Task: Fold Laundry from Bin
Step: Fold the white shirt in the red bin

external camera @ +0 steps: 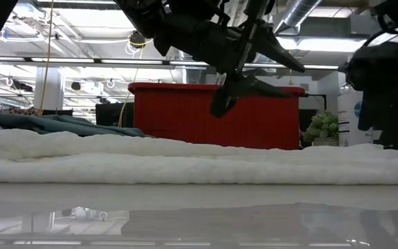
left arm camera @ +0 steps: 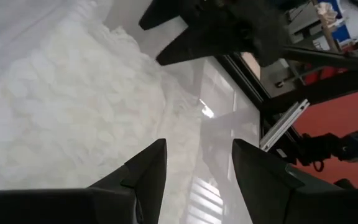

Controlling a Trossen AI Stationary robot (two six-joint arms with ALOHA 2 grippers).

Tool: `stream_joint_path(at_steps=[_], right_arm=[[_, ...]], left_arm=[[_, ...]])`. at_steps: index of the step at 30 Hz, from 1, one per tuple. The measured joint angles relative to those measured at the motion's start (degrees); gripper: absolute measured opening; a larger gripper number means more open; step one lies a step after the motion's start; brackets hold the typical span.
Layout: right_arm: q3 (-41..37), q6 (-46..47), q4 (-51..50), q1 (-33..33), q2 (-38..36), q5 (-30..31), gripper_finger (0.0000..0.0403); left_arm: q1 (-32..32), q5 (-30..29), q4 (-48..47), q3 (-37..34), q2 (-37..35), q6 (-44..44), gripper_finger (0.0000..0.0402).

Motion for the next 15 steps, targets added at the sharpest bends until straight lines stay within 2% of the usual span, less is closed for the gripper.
stream_joint_path(at_steps=[15], right_arm=[[0.4, 0.2, 5.0, -1.2, 16.9, -2.6, 0.0324]], left_arm=[[0.0, -1.5, -0.3, 0.0, 0.0, 0.5, 0.0171]])
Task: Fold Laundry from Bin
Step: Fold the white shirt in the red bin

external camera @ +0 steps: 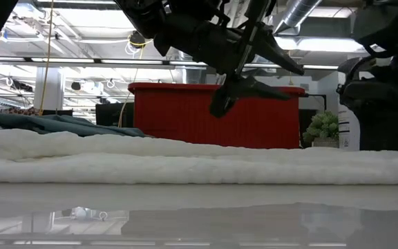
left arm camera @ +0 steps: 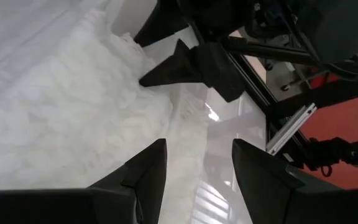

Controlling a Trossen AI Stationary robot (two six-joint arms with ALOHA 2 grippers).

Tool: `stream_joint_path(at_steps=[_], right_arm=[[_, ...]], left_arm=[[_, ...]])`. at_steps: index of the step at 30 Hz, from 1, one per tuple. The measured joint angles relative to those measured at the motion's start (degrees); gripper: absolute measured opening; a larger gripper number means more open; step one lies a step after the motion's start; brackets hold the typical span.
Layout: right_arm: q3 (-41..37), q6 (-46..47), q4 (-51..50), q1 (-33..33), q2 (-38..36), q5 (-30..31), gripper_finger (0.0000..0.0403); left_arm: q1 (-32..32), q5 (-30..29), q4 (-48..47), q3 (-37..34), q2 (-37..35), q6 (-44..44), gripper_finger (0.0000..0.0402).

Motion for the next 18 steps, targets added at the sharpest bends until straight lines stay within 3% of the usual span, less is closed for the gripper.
stream_joint_path(at_steps=[3, 7, 18], right_arm=[[0.2, 0.4, 0.2, -0.5, 2.3, -1.3, 0.0309], [0.2, 0.7, 1.4, -1.4, 3.4, -2.5, 0.0262], [-0.2, -3.0, 4.3, -5.0, 4.1, -6.0, 0.0061]], left_arm=[[0.0, -0.1, -0.6, 0.0, 0.0, 0.9, 0.0171], [0.0, -0.9, -1.3, 0.0, 0.0, 1.1, 0.0171], [0.2, -1.2, 0.1, 0.0, -0.1, 3.8, 0.0171]])
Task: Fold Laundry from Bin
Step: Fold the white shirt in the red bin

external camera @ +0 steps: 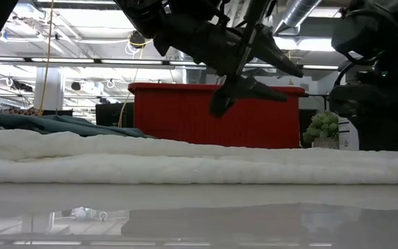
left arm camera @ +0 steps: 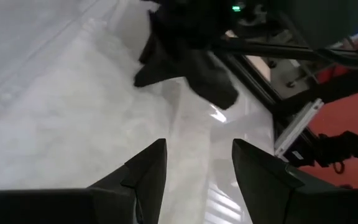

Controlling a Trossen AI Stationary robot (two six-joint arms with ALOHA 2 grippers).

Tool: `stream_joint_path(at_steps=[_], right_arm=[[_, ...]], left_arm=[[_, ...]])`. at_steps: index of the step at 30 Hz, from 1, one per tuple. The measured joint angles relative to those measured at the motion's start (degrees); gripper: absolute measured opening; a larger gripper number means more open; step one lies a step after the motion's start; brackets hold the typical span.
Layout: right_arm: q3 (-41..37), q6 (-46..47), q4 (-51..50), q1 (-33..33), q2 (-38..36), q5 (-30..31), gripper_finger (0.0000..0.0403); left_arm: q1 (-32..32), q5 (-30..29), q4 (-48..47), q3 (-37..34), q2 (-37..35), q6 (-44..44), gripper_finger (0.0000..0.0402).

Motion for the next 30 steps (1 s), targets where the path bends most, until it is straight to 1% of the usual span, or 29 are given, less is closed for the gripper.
stream_joint_path(at_steps=[3, 6, 8, 10, 11, 13, 14, 16, 18, 20, 22, 25, 28, 30], right_arm=[[0.0, -1.0, -0.2, -0.7, 0.0, -0.4, 0.0022], [0.0, -1.1, -0.5, -1.0, 0.0, -0.4, 0.0021], [0.0, -1.1, -0.7, -1.3, 0.0, -0.4, 0.0021], [0.0, -1.2, -0.9, -1.4, 0.0, -0.3, 0.0021], [0.0, -1.5, -1.0, -1.4, 0.0, -0.3, 0.0021], [0.0, -1.8, -1.0, -1.4, 0.0, -0.2, 0.0021], [0.0, -1.8, -1.1, -1.4, 0.0, -0.3, 0.0021], [0.0, -1.8, -1.1, -1.4, 0.0, -0.8, 0.0021], [0.0, -1.8, -1.1, -1.2, 0.0, -1.2, 0.0021], [0.0, -1.8, -1.1, -1.0, 0.0, -1.3, 0.0021], [0.0, -1.8, -1.1, -0.9, 0.0, -1.3, 0.0021], [0.0, -1.5, -1.1, -1.0, 0.0, -1.5, 0.0021], [0.0, -1.3, -1.2, -1.0, -0.2, -1.5, 0.0021], [0.0, -1.3, -1.3, -1.0, -0.6, -1.6, 0.0021]], left_arm=[[0.7, 3.8, 1.5, -0.1, -1.5, -1.3, 0.0171], [1.3, 9.0, 1.9, -0.1, -5.6, -2.3, 0.0171], [0.6, 12.7, -0.2, 0.0, -8.7, 1.0, 0.0167], [-1.2, 17.4, -4.2, 0.1, -10.1, 7.6, 0.0155], [-2.3, 19.2, -6.9, 0.1, -10.3, 11.1, 0.0145], [-4.2, 20.5, -11.6, -0.8, -9.9, 17.4, 0.0122], [-4.9, 21.0, -12.7, -1.4, -9.8, 20.5, 0.0108], [-4.8, 24.6, -13.9, -2.5, -9.6, 25.6, 0.0077], [-4.0, 28.6, -17.2, -2.9, -9.6, 27.3, 0.0044], [-3.3, 30.8, -20.3, -3.0, -9.6, 29.7, 0.0014], [-2.8, 30.7, -23.1, -3.0, -9.6, 33.8, 0.0006], [-1.9, 27.0, -25.3, -4.1, -9.2, 39.4, 0.0002], [-0.2, 21.3, -23.8, -6.7, -8.2, 40.5, 0.0001], [0.9, 19.9, -21.8, -8.4, -7.7, 40.6, 0.0000]])
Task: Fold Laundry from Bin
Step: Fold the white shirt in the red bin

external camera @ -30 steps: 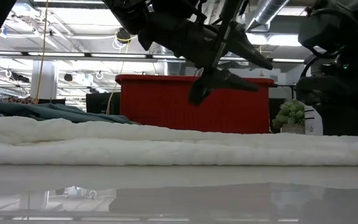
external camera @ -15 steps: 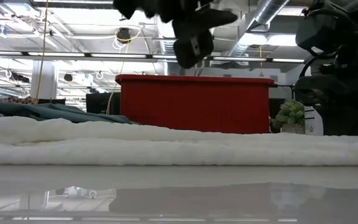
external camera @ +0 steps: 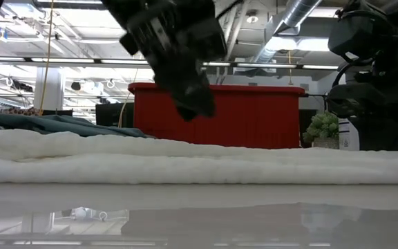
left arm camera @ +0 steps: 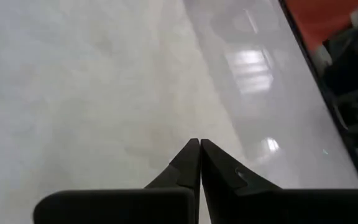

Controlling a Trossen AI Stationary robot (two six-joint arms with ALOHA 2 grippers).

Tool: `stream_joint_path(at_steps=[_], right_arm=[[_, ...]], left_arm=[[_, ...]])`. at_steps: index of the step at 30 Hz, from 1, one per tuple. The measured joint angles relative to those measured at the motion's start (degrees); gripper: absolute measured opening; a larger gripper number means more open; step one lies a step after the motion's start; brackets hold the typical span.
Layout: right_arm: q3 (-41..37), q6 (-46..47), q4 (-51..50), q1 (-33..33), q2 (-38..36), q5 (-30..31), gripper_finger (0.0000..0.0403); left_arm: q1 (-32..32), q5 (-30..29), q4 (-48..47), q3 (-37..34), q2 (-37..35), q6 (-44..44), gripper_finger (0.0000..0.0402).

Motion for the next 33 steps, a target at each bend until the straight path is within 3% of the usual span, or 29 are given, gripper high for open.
stream_joint_path(at_steps=[17, 33], right_arm=[[0.8, 3.6, -2.6, 0.2, -7.4, 0.0, 0.0021], [17.3, -2.9, -9.5, 0.7, -9.3, 4.1, 0.0021]], left_arm=[[0.7, -1.3, 3.2, -1.2, 9.0, 3.6, 0.0000], [1.5, -3.4, 10.9, -0.2, 10.6, 3.6, 0.0000]])
